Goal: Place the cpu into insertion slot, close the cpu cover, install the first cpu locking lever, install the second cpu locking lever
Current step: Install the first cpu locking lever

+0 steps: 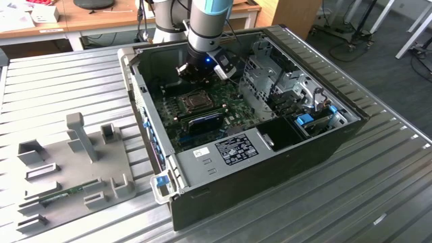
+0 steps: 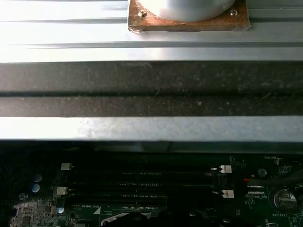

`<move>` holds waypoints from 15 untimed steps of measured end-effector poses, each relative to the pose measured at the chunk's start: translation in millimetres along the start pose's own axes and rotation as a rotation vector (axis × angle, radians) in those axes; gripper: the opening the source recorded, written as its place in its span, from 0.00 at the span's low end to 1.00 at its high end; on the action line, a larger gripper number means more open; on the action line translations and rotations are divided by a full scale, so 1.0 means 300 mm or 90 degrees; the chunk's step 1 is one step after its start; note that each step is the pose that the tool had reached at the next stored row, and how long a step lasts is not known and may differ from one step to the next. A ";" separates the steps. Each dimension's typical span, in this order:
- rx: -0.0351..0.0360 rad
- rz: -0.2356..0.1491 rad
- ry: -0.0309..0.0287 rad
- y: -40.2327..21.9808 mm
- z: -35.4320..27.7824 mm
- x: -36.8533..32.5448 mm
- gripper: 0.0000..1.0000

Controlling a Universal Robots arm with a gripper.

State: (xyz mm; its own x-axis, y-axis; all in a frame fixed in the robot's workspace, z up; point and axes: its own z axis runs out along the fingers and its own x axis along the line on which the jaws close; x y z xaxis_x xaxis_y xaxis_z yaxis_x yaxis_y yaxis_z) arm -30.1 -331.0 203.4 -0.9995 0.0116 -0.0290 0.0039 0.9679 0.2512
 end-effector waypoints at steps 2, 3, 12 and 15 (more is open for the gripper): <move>-0.0002 0.000 -0.0001 0.000 0.001 0.000 0.10; -0.0004 0.000 -0.0002 0.000 0.003 0.000 0.10; -0.0001 0.000 -0.0001 -0.002 0.010 0.000 0.10; 0.0000 0.000 0.0000 -0.003 0.011 0.000 0.10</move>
State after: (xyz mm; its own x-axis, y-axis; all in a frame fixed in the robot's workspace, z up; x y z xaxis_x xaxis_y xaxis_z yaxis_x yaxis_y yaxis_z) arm -30.1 -331.0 199.9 -0.9995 0.0115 -0.0291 0.0039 0.9679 0.2513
